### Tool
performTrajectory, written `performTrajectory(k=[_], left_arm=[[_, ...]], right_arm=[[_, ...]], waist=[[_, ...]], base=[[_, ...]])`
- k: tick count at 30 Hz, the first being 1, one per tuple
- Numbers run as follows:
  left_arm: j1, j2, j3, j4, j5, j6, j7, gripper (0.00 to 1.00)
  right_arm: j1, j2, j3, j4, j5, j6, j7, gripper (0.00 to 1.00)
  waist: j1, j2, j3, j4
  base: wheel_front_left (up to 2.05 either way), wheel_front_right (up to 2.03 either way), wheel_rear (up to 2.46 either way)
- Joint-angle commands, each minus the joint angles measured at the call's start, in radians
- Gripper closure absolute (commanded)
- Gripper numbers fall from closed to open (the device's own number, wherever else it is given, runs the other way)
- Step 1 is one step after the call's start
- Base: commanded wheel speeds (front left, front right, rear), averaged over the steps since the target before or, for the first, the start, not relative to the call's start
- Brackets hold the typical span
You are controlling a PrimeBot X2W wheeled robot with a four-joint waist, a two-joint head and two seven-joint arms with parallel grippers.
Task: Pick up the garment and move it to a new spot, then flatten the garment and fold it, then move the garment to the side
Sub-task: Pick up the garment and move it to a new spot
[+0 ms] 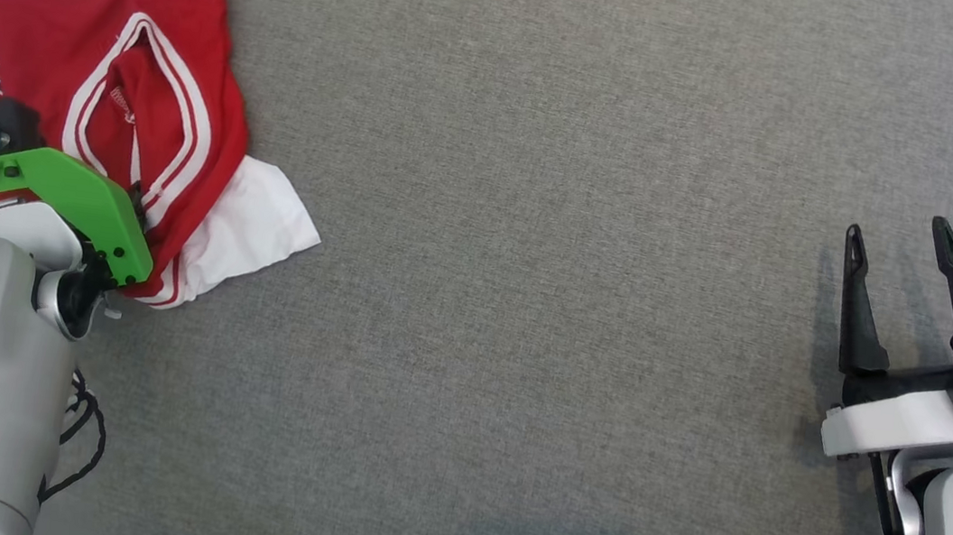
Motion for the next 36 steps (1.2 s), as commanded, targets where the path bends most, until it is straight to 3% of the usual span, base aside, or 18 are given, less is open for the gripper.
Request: performTrajectory(k=[1,7,11,19,26,29,36], left_arm=[[0.041,-0.042,-0.023,0.06,-0.005,-0.02,0.024,1.0],[0.032,-0.05,-0.074,0.026,-0.015,-0.081,0.0,1.0],[0.019,-0.053,-0.131,-0.067,-0.03,-0.081,-0.019,1.0],[0.057,-0.046,-0.302,-0.388,-0.127,-0.079,0.014,1.0],[0.087,-0.04,-0.378,-0.634,-0.203,-0.079,0.089,1.0],[0.094,-0.063,-0.396,-0.74,-0.23,-0.078,0.124,1.0],[0.093,-0.124,-0.435,-0.933,-0.284,-0.022,0.2,1.0]], right_arm=[[0.015,0.004,-0.004,-0.002,0.008,0.0,-0.003,0.0],[0.052,0.018,-0.021,0.006,0.009,0.0,-0.003,0.0],[0.067,0.038,-0.022,0.012,0.014,0.0,-0.003,0.0],[0.082,0.07,-0.012,0.028,0.027,0.0,-0.003,0.0],[0.089,0.092,-0.018,0.03,0.04,0.0,-0.003,0.0],[0.095,0.102,-0.019,0.033,0.051,0.0,-0.003,0.0],[0.102,0.111,-0.02,0.038,0.079,0.0,-0.003,0.0]], waist=[[0.0,0.012,0.003,-0.025],[0.0,0.012,-0.055,-0.013],[0.0,0.012,-0.094,0.001],[0.0,0.012,-0.162,-0.013],[0.0,0.012,-0.196,-0.071],[0.0,0.012,-0.207,-0.113],[0.0,0.012,-0.216,-0.255]], base=[[0.0,0.0,0.0],[0.0,0.0,0.0],[0.0,0.0,0.0],[0.0,0.0,0.0],[0.0,0.0,0.0],[0.0,0.0,0.0],[0.0,0.0,0.0]])
